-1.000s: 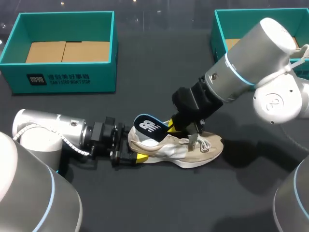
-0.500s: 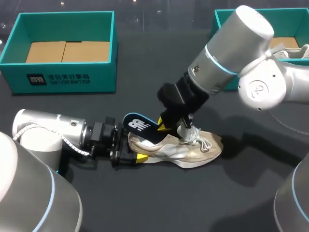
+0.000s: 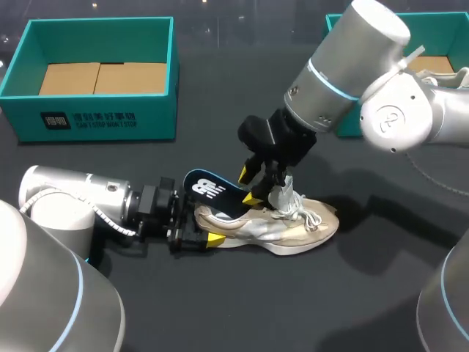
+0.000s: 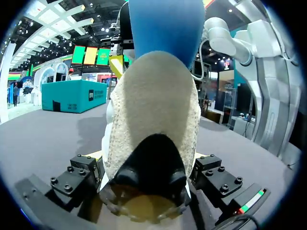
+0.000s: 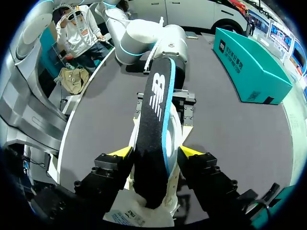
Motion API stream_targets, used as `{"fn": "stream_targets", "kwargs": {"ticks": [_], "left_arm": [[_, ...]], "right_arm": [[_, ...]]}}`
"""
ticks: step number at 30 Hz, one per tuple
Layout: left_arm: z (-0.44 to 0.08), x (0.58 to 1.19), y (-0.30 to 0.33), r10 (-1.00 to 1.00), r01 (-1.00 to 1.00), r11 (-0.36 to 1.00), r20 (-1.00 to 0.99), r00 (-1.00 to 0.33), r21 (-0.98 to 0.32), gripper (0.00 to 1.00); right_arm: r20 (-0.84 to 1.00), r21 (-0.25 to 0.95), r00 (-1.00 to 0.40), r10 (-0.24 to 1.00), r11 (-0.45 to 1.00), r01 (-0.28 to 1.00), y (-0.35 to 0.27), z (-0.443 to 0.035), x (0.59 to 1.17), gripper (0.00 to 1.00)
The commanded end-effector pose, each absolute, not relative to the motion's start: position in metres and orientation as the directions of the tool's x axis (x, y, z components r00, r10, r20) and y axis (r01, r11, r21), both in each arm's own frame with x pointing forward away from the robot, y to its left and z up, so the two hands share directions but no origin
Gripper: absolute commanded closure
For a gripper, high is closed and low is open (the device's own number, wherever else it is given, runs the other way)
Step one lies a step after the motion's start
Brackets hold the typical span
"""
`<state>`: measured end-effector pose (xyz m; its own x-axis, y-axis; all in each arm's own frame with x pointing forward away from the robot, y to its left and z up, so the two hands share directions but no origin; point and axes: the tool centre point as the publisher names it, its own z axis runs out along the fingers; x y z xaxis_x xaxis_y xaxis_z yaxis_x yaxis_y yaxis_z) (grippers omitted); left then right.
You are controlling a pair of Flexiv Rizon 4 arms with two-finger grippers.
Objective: Take the shoe out of the shoebox, open the shoe tongue, remove and reinsert the insole, then place the shoe into the shoebox
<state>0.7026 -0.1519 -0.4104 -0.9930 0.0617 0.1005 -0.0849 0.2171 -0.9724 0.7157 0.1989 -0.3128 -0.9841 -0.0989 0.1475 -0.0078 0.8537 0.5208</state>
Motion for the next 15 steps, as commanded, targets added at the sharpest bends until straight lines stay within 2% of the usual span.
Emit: {"fn": "stream_targets", "kwargs": {"ticks": [1,6,9,13,15], "left_arm": [[-0.414,0.703,-0.153,0.061,-0.085,0.218,0.101,-0.993,-0.972,1.00],[-0.414,0.703,-0.153,0.061,-0.085,0.218,0.101,-0.993,-0.972,1.00],[-0.414,0.703,-0.153,0.061,-0.085,0.218,0.101,-0.993,-0.972,1.00],[-0.414,0.703,-0.153,0.061,-0.085,0.218,0.101,-0.993,-0.972,1.00],[-0.414,0.703,-0.153,0.061,-0.085,0.218,0.101,-0.993,-0.972,1.00]], "right_arm": [[0.183,0.489,-0.980,-0.081,0.872,0.020,0.207,-0.308,0.721,0.39],[0.241,0.483,-0.969,-0.061,0.873,0.065,0.211,-0.309,0.721,0.38],[0.269,0.490,-0.962,-0.054,0.867,0.088,0.212,-0.312,0.721,0.33],[0.298,0.509,-0.953,-0.049,0.853,0.115,0.212,-0.317,0.720,0.33],[0.314,0.517,-0.948,-0.042,0.845,0.134,0.212,-0.319,0.721,0.29]]}}
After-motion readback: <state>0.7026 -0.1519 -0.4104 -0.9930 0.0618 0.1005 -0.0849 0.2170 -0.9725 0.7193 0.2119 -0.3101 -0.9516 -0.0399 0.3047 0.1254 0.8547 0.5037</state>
